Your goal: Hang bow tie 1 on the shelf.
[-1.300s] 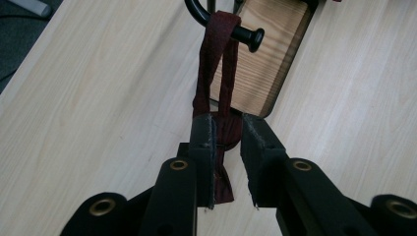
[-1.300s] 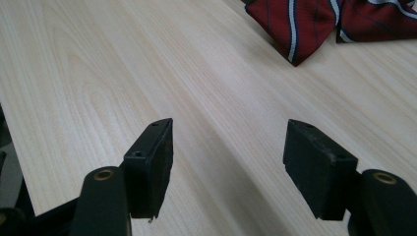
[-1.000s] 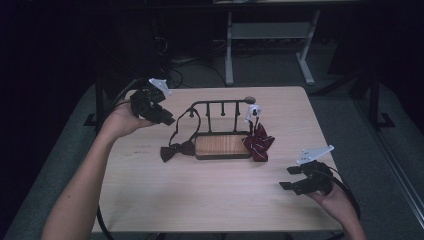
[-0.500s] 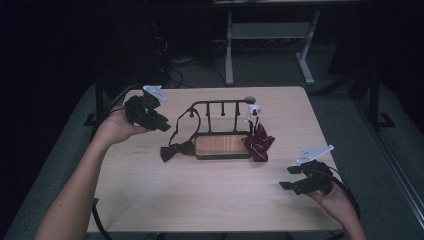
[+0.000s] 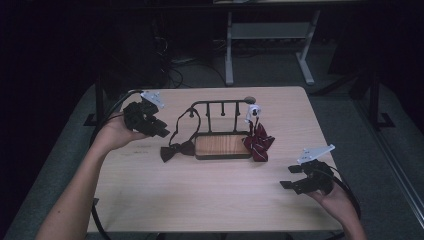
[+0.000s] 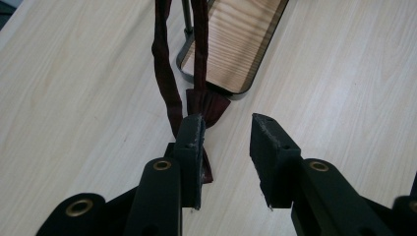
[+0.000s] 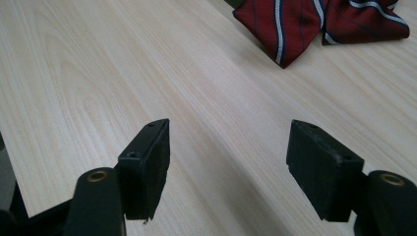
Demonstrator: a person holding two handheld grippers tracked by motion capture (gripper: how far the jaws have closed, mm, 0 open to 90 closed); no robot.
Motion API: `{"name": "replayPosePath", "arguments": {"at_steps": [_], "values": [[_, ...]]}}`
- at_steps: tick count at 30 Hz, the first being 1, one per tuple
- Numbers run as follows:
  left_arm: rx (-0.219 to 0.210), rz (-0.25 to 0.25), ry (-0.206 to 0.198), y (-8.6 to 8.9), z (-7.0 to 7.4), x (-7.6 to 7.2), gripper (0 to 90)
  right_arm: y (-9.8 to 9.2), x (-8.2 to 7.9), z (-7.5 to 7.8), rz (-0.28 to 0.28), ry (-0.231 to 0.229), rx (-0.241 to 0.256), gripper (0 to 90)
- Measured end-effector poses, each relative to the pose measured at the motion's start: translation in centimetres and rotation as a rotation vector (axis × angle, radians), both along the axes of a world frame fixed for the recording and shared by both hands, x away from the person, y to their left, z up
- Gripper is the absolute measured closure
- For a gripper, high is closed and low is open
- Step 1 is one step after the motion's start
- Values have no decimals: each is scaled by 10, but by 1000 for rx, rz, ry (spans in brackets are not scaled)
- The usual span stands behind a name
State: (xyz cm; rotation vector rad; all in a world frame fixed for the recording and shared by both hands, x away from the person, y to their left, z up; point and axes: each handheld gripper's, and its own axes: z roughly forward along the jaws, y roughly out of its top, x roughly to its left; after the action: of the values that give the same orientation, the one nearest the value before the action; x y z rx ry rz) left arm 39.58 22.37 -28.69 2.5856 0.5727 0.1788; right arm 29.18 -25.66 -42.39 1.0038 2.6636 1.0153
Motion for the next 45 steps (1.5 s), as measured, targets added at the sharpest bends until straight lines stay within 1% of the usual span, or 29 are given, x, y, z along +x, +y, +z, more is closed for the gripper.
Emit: {"name": "replayPosePath", "arguments": {"at_steps": [4, 11, 12, 14, 19, 21, 24, 25, 26, 29, 33, 37, 39, 42, 43, 45], "values": [[-15, 2, -5, 1, -1, -3, 651, 0, 0, 0, -2, -2, 0, 325], [-17, -10, -3, 2, -7, -9, 644, 0, 0, 0, -4, -3, -1, 321], [-12, -13, -4, 2, -8, -9, 642, -1, 0, 0, -4, -4, -1, 321], [-21, -8, -1, 3, -10, -11, 640, -1, 0, 0, -5, -4, 2, 321], [-18, -16, -2, 6, -14, -15, 638, -1, 0, 0, -8, 0, -1, 320], [-31, -13, 3, 7, -17, -17, 634, -2, 0, 0, -10, 0, 0, 320], [-22, -23, 4, 8, -19, -19, 631, -2, 0, 0, -8, -3, 0, 320], [-30, -16, 5, 8, -20, -20, 631, -2, 0, 0, -8, -3, -1, 320], [-24, -21, 3, 9, -21, -21, 630, -2, 0, 0, -8, -3, -2, 320], [-32, -12, 3, 10, -23, -23, 626, -2, 0, 0, -6, -6, -4, 320], [-24, -22, 0, 12, -24, -26, 623, -2, 0, 0, -8, -6, -7, 320], [-42, -16, 1, 13, -26, -28, 615, -3, 0, 0, -4, -14, -9, 320], [-49, -16, 1, 14, -28, -29, 611, -2, 0, 0, -8, -11, -10, 320], [-49, -17, 3, 14, -31, -30, 608, -2, 0, 0, -11, -4, -11, 319], [-40, -25, 5, 15, -31, -30, 607, -1, 0, 0, -11, -6, -12, 319], [-36, -22, 3, 15, -33, -31, 599, -1, 0, 0, -11, -5, -12, 318]]}}
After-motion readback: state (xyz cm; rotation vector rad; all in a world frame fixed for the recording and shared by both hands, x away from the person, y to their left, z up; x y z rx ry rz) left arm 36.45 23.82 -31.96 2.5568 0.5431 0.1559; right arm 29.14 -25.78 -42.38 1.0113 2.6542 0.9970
